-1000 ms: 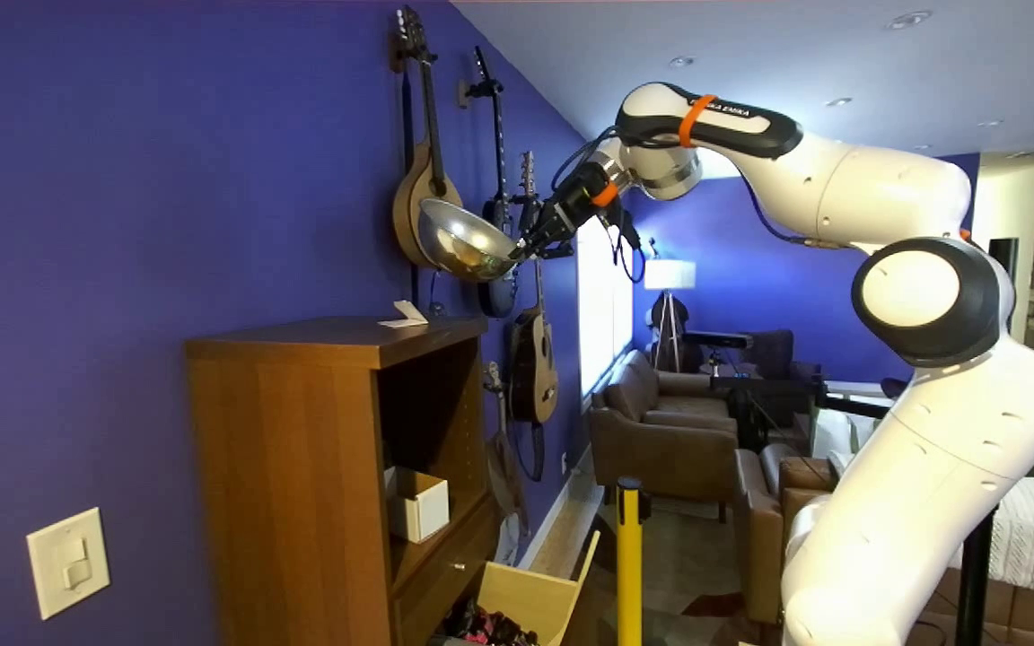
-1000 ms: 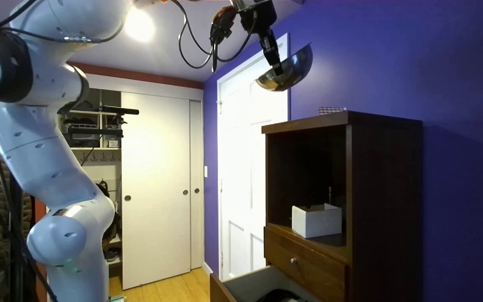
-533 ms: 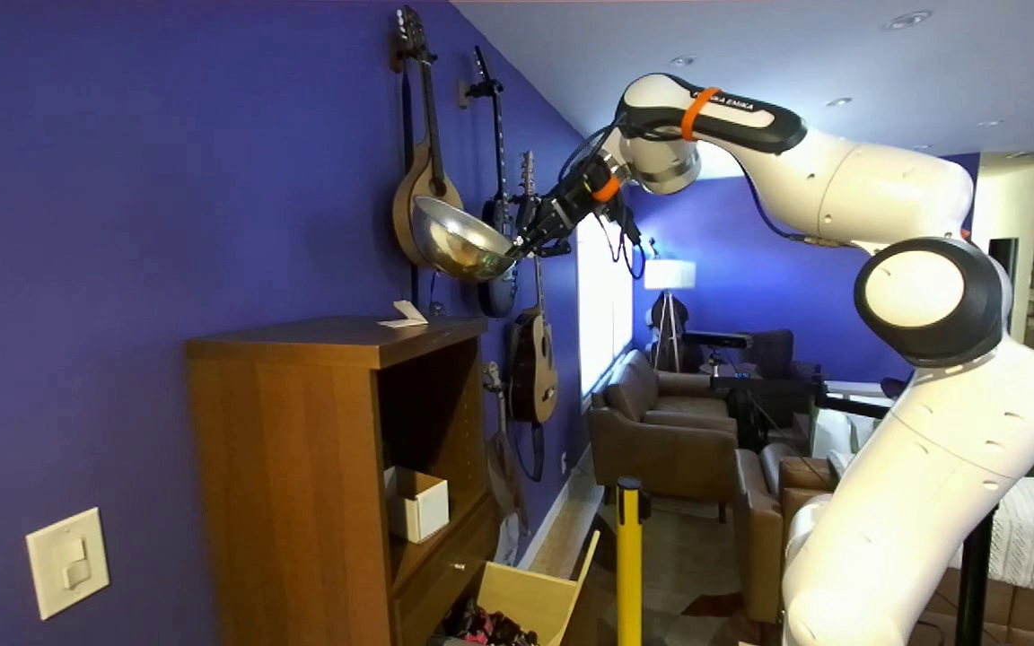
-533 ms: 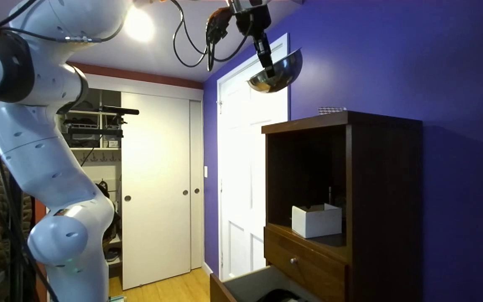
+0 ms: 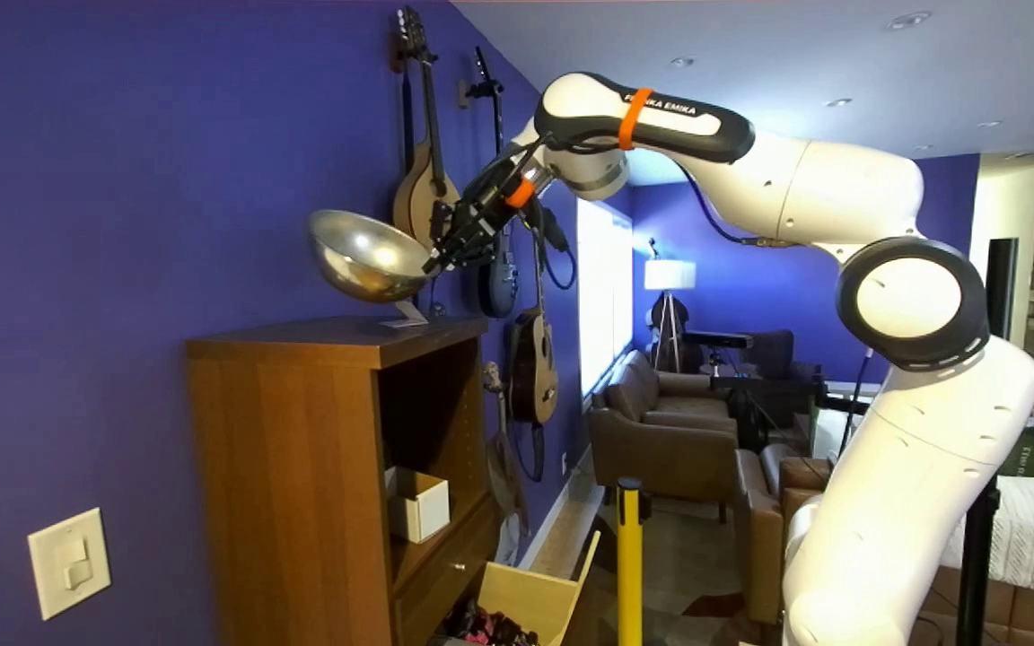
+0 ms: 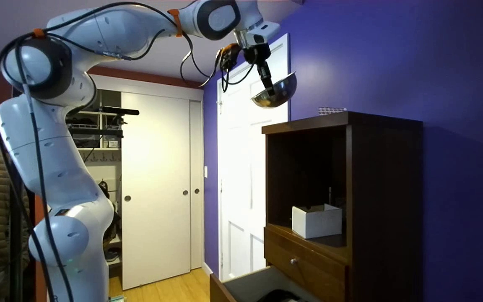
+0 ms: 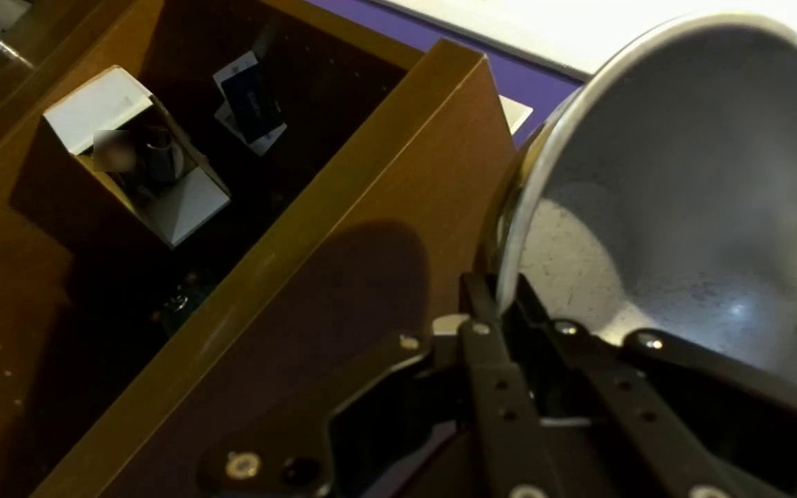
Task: Take the bowl out of the drawer and place it on the top of the cabinet
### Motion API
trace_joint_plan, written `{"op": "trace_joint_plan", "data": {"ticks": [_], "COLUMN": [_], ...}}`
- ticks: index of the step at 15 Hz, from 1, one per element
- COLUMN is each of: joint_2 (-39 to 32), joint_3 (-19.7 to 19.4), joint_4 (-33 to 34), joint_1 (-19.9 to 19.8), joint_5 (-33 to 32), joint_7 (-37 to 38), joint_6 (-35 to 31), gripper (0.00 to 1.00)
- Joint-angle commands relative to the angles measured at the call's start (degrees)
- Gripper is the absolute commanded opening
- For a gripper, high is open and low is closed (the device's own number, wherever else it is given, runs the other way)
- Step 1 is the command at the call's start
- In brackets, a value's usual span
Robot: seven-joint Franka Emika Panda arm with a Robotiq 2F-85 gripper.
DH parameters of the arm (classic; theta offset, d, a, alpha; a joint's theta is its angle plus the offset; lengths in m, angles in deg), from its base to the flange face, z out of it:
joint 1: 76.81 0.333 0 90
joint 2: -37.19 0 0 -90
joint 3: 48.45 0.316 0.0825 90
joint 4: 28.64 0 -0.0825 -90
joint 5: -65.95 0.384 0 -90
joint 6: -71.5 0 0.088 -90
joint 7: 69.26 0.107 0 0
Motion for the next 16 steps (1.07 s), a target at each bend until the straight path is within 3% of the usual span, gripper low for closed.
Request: {"op": "trace_joint_plan", "data": {"ticks": [1,6,16], "joint_2": [-6.02,-11.44,-19.66], "joint_3": [2.04,-0.38,-1.84], "joint_4": [7.17,14.89,28.17], "joint_1": [0.26,0.67,0.73], "joint_5": [-5.47,-3.37,-5.67], "joint_7": [8.47,12.34,18.46], "joint_6": [2.46,10.65,17.83], "gripper": [0.02,0.02,0.02]}}
